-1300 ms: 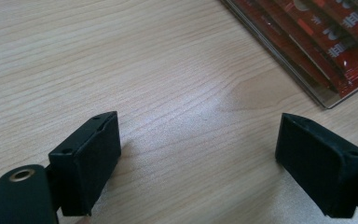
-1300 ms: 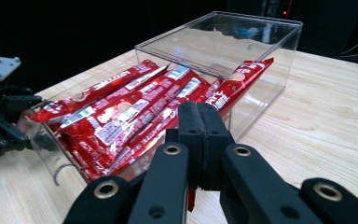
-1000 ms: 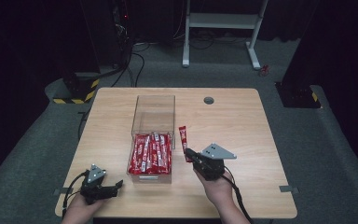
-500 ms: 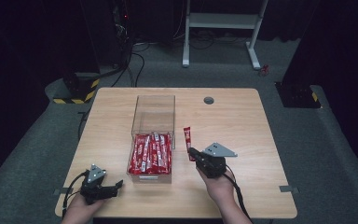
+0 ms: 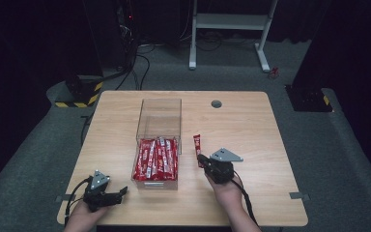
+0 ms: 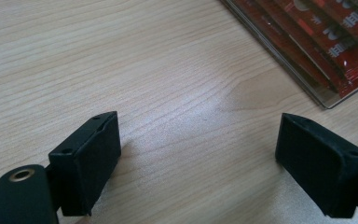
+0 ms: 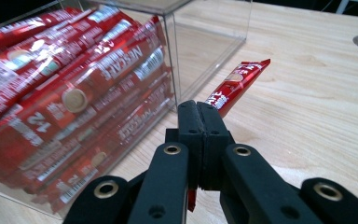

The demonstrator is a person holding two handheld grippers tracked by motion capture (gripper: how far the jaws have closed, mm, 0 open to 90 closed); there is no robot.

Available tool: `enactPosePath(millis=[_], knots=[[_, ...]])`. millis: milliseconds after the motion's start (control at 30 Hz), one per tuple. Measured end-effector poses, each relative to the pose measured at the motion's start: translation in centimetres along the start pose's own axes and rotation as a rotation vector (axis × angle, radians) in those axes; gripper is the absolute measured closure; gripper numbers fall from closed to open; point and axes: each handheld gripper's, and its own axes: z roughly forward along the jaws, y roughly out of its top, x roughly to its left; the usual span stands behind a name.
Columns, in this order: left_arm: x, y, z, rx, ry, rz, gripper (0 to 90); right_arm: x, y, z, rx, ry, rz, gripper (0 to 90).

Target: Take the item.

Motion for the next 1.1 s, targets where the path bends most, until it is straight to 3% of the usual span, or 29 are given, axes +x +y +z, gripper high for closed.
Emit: enactPosePath(millis=[767,1100], knots=[[0.0,0.0,0.0,0.0,0.001,0.004,14.4,-0.9,-2.0,2.5,0.093,-0.033,0.022,89.8],[0.1,0.0,0.0,0.001,-0.001,0.003,14.4,-0.8,-2.5,3.1,0.114,-0.039,0.01,89.2]])
